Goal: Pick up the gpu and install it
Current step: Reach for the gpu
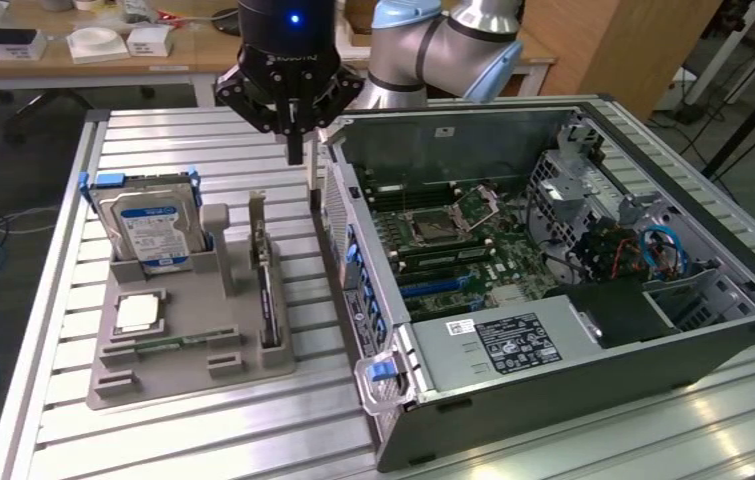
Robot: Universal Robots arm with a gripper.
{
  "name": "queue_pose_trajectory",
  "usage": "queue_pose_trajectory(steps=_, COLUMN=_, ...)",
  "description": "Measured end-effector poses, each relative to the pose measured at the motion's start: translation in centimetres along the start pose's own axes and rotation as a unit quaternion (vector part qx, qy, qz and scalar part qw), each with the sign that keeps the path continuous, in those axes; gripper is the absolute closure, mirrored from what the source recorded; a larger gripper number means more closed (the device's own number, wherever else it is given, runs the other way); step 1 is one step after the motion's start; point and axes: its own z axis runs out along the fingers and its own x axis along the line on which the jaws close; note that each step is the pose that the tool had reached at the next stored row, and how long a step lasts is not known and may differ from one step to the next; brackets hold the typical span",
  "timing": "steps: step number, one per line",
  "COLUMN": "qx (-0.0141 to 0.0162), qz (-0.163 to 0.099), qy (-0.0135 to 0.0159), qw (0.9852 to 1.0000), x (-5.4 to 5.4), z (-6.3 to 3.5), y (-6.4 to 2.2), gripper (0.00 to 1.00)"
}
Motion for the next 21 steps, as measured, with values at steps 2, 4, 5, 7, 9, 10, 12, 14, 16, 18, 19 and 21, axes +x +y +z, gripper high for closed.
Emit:
queue_pose_trajectory(steps=2, qx=0.0, qz=0.0, qy=0.0, qw=1.0, x=0.3, z=-0.01, y=0.0, gripper=0.89)
queue_pose_trajectory(steps=4, qx=0.0, qz=0.0, qy=0.0001, qw=1.0, x=0.8, z=-0.02, y=-0.01, gripper=0.89)
queue_pose_trajectory(steps=5, qx=0.0, qz=0.0, qy=0.0, qw=1.0, x=1.0, z=-0.02, y=-0.01, gripper=0.89)
queue_pose_trajectory(steps=7, qx=0.0, qz=0.0, qy=0.0, qw=1.0, x=1.5, z=-0.03, y=-0.07, gripper=0.89)
queue_pose_trajectory(steps=9, qx=0.0, qz=0.0, qy=0.0, qw=1.0, x=2.2, z=-0.04, y=-0.26, gripper=0.89)
queue_pose_trajectory(steps=10, qx=0.0, qz=0.0, qy=0.0, qw=1.0, x=2.5, z=-0.05, y=-0.39, gripper=0.89)
queue_pose_trajectory(steps=12, qx=0.0, qz=0.0, qy=0.0, qw=1.0, x=3.0, z=-0.07, y=-0.7, gripper=0.89)
queue_pose_trajectory(steps=14, qx=0.0, qz=0.0, qy=0.0, qw=1.0, x=3.3, z=-0.09, y=-1.07, gripper=0.89)
queue_pose_trajectory(steps=16, qx=0.0, qz=0.0, qy=0.0, qw=1.0, x=3.4, z=-0.1, y=-1.26, gripper=0.89)
queue_pose_trajectory(steps=18, qx=0.0, qz=0.0, qy=0.0, qw=1.0, x=3.4, z=-0.1, y=-1.26, gripper=0.89)
queue_pose_trajectory(steps=19, qx=0.0, qz=0.0, qy=0.0, qw=1.0, x=3.4, z=-0.1, y=-1.26, gripper=0.89)
queue_pose_trajectory(steps=21, qx=0.0, qz=0.0, qy=0.0, qw=1.0, x=3.4, z=-0.1, y=-1.26, gripper=0.89)
